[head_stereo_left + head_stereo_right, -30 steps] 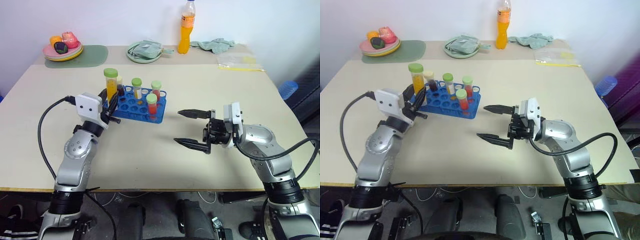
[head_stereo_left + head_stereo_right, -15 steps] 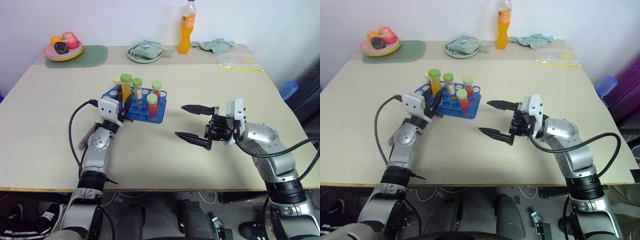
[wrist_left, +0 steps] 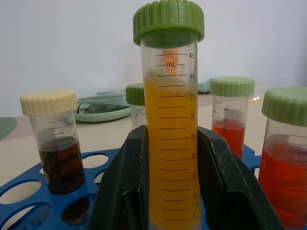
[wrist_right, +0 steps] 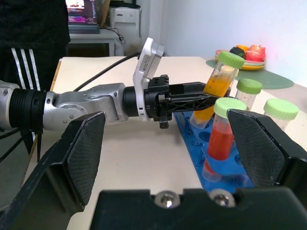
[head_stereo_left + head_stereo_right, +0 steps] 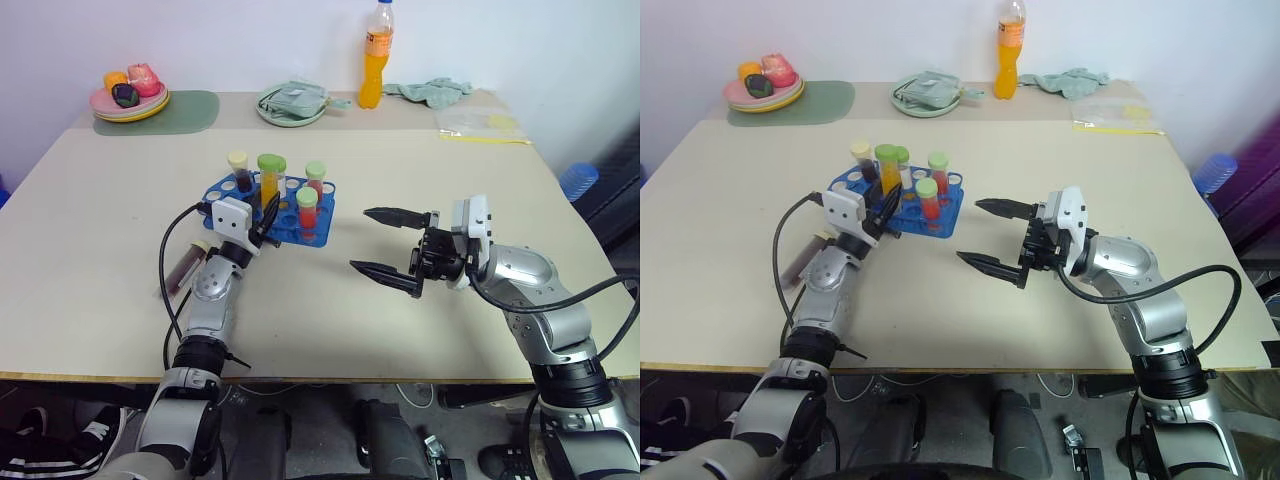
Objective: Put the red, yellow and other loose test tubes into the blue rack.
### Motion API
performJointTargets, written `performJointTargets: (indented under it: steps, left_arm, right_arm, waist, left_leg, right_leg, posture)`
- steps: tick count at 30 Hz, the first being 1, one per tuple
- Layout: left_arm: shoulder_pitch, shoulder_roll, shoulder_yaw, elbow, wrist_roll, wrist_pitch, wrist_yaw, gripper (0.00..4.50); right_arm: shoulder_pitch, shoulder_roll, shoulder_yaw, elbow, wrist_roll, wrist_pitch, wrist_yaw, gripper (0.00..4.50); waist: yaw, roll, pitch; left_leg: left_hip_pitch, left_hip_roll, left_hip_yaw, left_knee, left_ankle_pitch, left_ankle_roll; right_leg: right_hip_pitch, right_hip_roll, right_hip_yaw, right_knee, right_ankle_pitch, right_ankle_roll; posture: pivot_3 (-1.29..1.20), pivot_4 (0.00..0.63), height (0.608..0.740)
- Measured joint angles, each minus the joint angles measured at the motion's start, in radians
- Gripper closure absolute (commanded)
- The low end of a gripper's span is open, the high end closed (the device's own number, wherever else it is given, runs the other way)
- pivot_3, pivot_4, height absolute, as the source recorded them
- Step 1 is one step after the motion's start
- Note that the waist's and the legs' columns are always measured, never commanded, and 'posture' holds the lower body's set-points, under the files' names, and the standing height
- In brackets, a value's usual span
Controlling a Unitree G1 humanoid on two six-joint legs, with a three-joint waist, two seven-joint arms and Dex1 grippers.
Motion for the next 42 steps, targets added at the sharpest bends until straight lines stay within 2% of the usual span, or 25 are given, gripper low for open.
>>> performJointTargets:
  steps: [13,23,27,30,31,34,42]
  left_arm:
    - [-0.046,-0.002,0.019,0.103,-0.006,-0.030,-0.033,3.66]
    - [0.041,-0.013,0.040,0.055,-0.041,-0.068,-0.061,3.66]
    - [0.065,-0.016,0.038,0.037,-0.046,-0.055,-0.064,1.78]
    - [0.076,-0.015,0.037,0.025,-0.045,-0.044,-0.070,0.17]
    - [0.078,-0.015,0.038,0.013,-0.045,-0.045,-0.068,0.02]
    - [0.106,0.000,0.037,-0.078,-0.050,-0.023,-0.076,0.02]
    - [0.414,0.173,0.068,-0.616,-0.171,0.323,-0.100,0.02]
  right_arm:
    - [0.000,0.001,-0.001,0.002,-0.008,-0.008,-0.017,0.00]
    - [-0.022,0.000,-0.006,0.012,-0.017,-0.030,-0.017,0.00]
    - [-0.037,0.000,-0.006,0.028,-0.020,-0.039,-0.017,0.00]
    - [-0.041,0.000,-0.005,0.031,-0.020,-0.041,-0.015,0.00]
    - [-0.043,0.000,-0.005,0.035,-0.020,-0.041,-0.014,0.00]
    - [-0.046,0.001,-0.004,0.043,-0.021,-0.042,-0.011,0.00]
    - [-0.042,-0.001,-0.005,0.046,-0.028,-0.048,-0.006,0.00]
  waist:
    - [0.000,0.000,0.000]
    - [-0.005,0.000,0.000]
    - [-0.004,0.000,0.000]
    - [-0.003,0.000,0.000]
    - [-0.003,0.000,0.000]
    - [-0.005,0.000,0.000]
    - [-0.008,0.001,0.000]
  left_leg:
    - [0.000,0.000,0.000,0.000,0.000,0.000]
    - [0.001,0.000,0.000,-0.001,0.000,0.000]
    - [0.001,0.000,0.000,-0.001,0.000,0.000]
    - [0.001,0.000,0.000,-0.001,0.000,0.000]
    - [0.001,0.000,0.000,-0.001,0.000,0.000]
    - [0.001,0.000,0.000,-0.001,0.000,0.000]
    - [0.002,0.001,-0.001,-0.002,0.000,0.000]
  right_leg:
    - [0.000,0.000,0.000,0.000,0.000,0.000]
    - [0.000,0.000,0.000,0.000,0.000,0.000]
    - [0.000,0.000,0.000,0.000,0.000,0.000]
    - [0.000,0.000,0.000,0.000,0.000,0.000]
    - [0.000,0.000,0.000,0.000,0.000,0.000]
    - [0.000,0.000,0.000,0.000,0.000,0.000]
    - [0.000,0.000,0.000,0.000,-0.002,-0.003]
  posture:
    - [0.00,0.150,0.740]
    - [0.00,0.150,0.740]
    - [0.00,0.150,0.740]
    - [0.00,0.150,0.740]
    - [0.00,0.150,0.740]
    - [0.00,0.150,0.740]
    - [0.00,0.150,0.740]
